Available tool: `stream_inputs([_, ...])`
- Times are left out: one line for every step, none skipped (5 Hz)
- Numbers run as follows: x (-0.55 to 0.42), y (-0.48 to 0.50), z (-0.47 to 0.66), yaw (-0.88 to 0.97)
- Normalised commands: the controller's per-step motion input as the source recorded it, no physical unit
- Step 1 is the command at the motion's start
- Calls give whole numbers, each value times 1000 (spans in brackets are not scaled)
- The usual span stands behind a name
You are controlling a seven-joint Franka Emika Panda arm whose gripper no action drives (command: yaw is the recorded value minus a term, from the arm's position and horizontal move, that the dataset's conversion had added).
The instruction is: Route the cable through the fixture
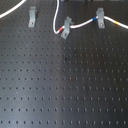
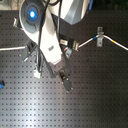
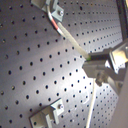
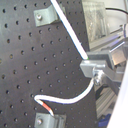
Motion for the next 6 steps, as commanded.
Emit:
stream_inputs([-26,-250,211,94])
stream_inputs([-423,-292,395,257])
stream_inputs([-499,-239,389,297])
stream_inputs([-506,-52,593,206])
stream_inputs([-494,-25,520,140])
stream_inputs([-468,25,430,171])
